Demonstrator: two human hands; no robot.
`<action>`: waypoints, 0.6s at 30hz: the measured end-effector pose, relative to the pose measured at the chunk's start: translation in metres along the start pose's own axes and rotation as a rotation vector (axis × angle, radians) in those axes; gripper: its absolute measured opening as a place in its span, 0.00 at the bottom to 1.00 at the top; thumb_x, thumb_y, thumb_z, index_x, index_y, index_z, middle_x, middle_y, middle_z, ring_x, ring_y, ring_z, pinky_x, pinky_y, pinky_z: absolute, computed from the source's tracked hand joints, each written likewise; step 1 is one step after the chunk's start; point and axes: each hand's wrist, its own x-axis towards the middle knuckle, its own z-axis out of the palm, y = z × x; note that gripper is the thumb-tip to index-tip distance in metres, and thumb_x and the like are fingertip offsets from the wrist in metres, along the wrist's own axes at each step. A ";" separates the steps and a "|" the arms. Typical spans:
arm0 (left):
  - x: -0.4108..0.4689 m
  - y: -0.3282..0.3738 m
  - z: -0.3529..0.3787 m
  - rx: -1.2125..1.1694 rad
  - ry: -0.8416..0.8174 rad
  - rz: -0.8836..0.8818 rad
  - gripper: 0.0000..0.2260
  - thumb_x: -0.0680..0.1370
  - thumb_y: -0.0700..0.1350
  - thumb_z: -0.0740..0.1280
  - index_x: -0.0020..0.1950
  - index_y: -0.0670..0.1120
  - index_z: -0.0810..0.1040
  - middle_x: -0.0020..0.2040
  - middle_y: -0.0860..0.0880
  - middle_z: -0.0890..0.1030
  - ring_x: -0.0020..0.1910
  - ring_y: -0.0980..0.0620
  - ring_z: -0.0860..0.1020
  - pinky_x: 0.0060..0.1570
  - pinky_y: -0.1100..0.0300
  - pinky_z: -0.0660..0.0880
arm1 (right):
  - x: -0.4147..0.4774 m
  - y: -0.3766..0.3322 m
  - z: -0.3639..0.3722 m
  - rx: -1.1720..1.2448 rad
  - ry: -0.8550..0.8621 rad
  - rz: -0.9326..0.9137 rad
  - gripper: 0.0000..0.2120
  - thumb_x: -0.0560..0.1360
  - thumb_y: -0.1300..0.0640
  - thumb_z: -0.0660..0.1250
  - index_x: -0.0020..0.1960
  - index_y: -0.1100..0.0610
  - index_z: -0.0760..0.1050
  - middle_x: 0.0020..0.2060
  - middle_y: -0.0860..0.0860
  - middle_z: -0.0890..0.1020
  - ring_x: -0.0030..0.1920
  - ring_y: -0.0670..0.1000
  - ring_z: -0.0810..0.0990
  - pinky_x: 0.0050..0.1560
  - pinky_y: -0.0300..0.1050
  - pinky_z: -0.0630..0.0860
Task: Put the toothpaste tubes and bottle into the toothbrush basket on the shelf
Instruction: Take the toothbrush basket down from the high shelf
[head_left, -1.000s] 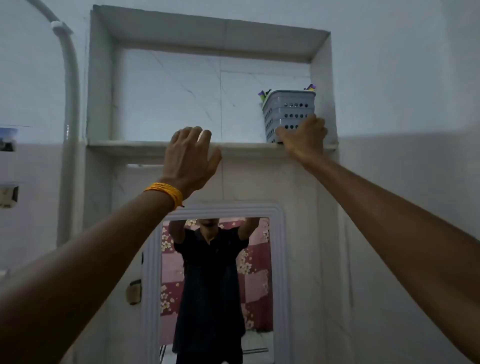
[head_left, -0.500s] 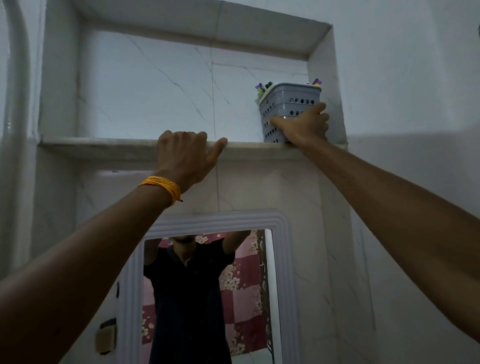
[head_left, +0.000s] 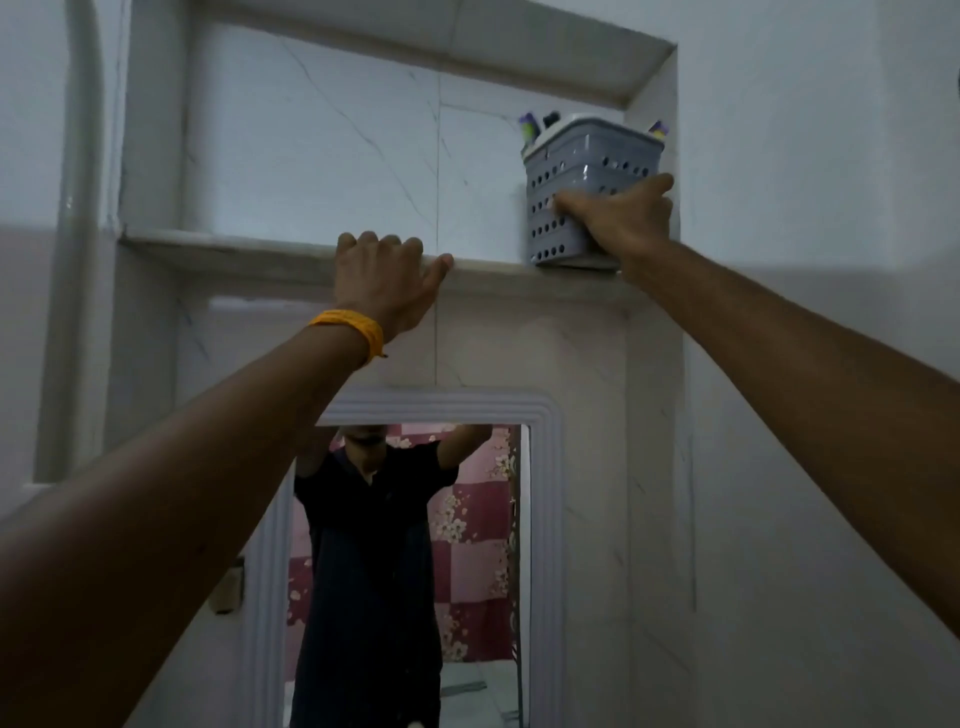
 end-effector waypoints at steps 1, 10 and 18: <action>-0.003 0.001 -0.002 0.003 -0.018 -0.003 0.26 0.82 0.61 0.51 0.54 0.41 0.77 0.52 0.38 0.81 0.53 0.37 0.77 0.59 0.44 0.68 | -0.005 -0.002 -0.005 0.021 -0.001 -0.011 0.53 0.55 0.37 0.80 0.70 0.57 0.61 0.67 0.56 0.75 0.65 0.57 0.78 0.64 0.55 0.81; -0.077 0.021 -0.015 -0.192 -0.002 -0.019 0.25 0.80 0.58 0.56 0.68 0.43 0.71 0.68 0.39 0.73 0.68 0.39 0.70 0.65 0.44 0.69 | -0.091 0.015 -0.048 0.109 -0.126 -0.107 0.50 0.54 0.39 0.82 0.67 0.57 0.65 0.64 0.53 0.76 0.63 0.53 0.79 0.59 0.56 0.84; -0.233 0.030 -0.002 -0.363 -0.116 -0.061 0.15 0.80 0.51 0.59 0.63 0.45 0.73 0.57 0.43 0.78 0.54 0.42 0.76 0.52 0.49 0.73 | -0.229 0.129 -0.057 0.200 -0.182 -0.030 0.49 0.57 0.48 0.87 0.70 0.58 0.66 0.65 0.52 0.77 0.62 0.51 0.80 0.55 0.36 0.81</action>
